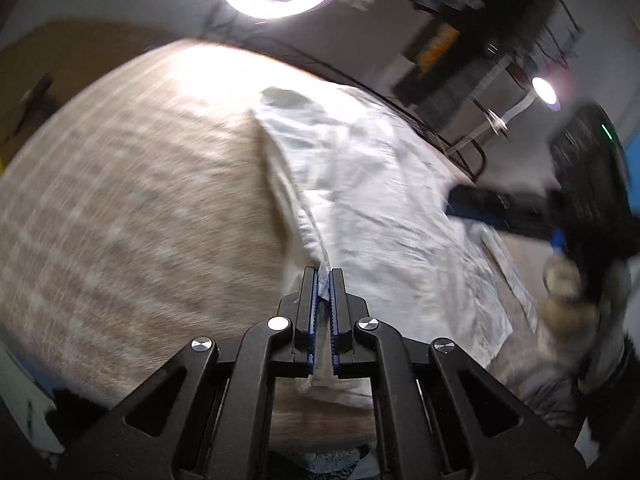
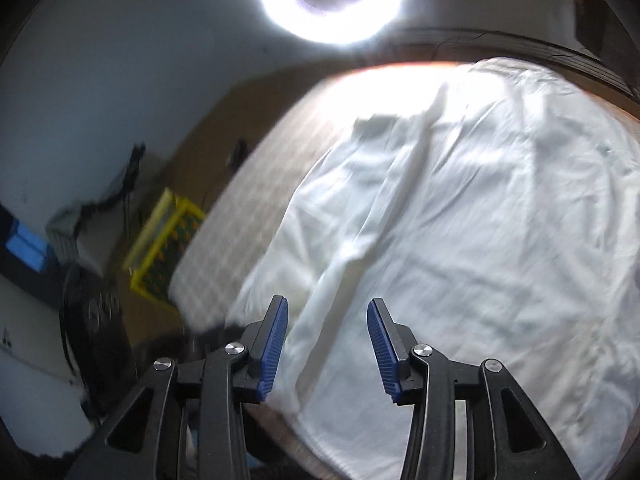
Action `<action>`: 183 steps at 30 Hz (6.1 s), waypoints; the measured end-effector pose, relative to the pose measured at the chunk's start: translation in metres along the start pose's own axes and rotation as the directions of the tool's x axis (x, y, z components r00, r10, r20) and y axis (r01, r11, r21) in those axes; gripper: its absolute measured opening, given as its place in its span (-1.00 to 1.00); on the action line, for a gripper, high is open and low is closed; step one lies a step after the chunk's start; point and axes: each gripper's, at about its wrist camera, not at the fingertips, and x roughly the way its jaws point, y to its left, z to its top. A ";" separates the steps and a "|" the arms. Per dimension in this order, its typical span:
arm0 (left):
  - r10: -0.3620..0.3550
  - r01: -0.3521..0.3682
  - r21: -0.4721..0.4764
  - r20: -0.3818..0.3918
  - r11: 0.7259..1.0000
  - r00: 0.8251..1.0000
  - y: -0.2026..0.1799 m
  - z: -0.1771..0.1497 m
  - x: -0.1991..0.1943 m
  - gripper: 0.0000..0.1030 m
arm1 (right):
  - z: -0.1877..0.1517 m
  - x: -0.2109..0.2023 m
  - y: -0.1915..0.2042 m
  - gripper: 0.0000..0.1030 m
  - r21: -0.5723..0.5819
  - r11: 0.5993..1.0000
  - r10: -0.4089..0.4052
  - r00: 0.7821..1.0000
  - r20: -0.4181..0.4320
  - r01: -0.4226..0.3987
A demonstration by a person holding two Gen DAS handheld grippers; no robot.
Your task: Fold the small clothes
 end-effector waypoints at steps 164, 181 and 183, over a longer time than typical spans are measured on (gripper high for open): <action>-0.143 0.219 0.261 -0.279 0.940 0.950 -0.181 0.008 0.144 -0.18 | -0.136 -0.138 -0.134 -0.16 -0.107 0.959 -0.256 0.964 0.072 0.263; -0.334 0.385 0.049 -0.406 0.922 0.851 -0.209 -0.027 0.169 0.00 | -0.014 -0.192 -0.208 -0.09 0.020 0.980 -0.197 0.961 0.196 0.197; -0.338 0.381 0.024 -0.412 0.924 0.846 -0.209 -0.031 0.170 0.02 | 0.012 -0.176 -0.222 -0.09 0.028 0.963 -0.269 0.951 0.155 0.267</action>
